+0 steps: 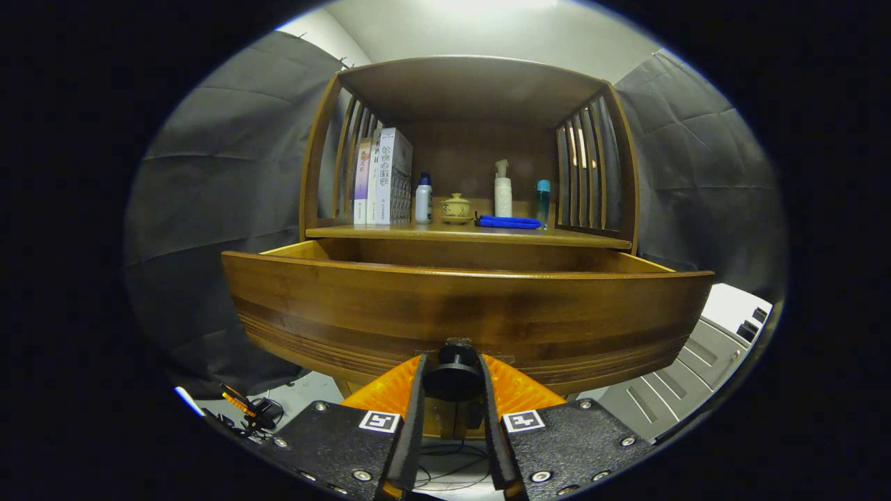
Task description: Pull open the drawer, take out the items inside it, and place them on the countertop above the cabinet.
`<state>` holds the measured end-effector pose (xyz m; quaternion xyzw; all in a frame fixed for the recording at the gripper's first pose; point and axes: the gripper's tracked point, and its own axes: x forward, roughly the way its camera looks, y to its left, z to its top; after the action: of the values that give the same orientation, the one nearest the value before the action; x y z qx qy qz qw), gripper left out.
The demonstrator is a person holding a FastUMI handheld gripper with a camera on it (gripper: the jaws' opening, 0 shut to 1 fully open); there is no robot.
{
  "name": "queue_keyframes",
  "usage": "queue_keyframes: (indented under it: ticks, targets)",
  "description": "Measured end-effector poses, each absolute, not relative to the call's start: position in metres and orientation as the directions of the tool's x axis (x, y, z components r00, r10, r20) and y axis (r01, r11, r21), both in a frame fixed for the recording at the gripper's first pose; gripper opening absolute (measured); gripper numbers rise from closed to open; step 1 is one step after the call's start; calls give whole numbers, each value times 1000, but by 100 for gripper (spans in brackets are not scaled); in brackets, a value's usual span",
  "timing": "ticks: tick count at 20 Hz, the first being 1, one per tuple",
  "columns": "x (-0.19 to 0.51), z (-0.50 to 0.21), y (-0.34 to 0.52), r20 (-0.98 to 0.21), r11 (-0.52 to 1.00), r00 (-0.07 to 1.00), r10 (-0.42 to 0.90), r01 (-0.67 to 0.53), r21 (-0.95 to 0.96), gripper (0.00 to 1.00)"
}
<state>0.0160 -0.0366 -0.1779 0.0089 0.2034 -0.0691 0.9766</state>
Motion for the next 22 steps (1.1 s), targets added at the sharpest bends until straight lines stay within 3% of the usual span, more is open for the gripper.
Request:
queue_keyframes:
  ticks: [8,10,13,16,18,22]
  targets:
    - [11,-177,-37,-387,991,914,-125,136,0,40]
    - [9,-168,-36,-362,992,924,-121,130,1,45]
    - [18,-115,-38,-230,987,963,-142,155,38,52]
    - [29,-74,-47,-187,980,964,-187,197,37,76]
    - [40,-63,-60,-216,967,947,-237,250,35,87]
    - [77,-61,-78,-327,948,905,-270,310,74,87]
